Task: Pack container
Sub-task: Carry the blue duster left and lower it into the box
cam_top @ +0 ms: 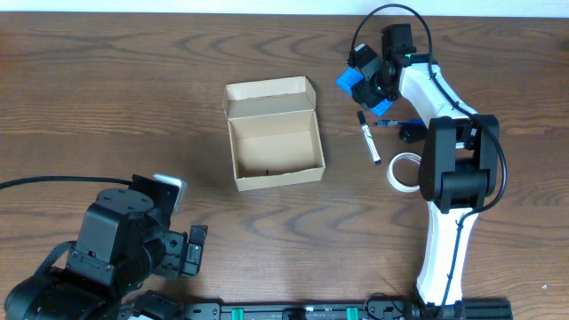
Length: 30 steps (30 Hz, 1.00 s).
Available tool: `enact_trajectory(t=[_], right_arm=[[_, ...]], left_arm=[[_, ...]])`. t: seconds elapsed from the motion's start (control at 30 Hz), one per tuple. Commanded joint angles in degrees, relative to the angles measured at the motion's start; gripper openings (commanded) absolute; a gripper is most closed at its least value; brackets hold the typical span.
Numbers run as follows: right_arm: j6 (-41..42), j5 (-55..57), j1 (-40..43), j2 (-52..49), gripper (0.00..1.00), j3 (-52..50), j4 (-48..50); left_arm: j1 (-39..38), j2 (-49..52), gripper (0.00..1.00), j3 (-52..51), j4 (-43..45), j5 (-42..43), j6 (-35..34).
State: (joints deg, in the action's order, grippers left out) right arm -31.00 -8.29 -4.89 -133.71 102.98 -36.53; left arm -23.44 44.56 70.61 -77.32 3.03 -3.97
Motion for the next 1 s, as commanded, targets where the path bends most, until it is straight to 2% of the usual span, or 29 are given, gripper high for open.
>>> enact_trajectory(t=[0.0, 0.23, 0.6, 0.97], right_arm=[[-0.35, -0.04, -0.50, -1.33, 0.57, 1.05, 0.26], [-0.31, -0.04, -0.50, -1.31, 0.51, 1.05, 1.03], [7.78, -0.09, -0.59, -0.59, 0.51, 2.51, 1.49], [9.73, -0.11, -4.11, 7.17, 0.53, 8.33, -4.61]], left_arm=[[0.17, -0.04, 0.95, 0.81, -0.04, 0.17, 1.22], [0.17, -0.04, 0.95, 0.81, -0.07, 0.17, 1.22], [0.17, -0.04, 0.95, 0.81, -0.07, 0.17, 1.22], [0.17, -0.04, 0.95, 0.81, -0.04, 0.15, 1.22]])
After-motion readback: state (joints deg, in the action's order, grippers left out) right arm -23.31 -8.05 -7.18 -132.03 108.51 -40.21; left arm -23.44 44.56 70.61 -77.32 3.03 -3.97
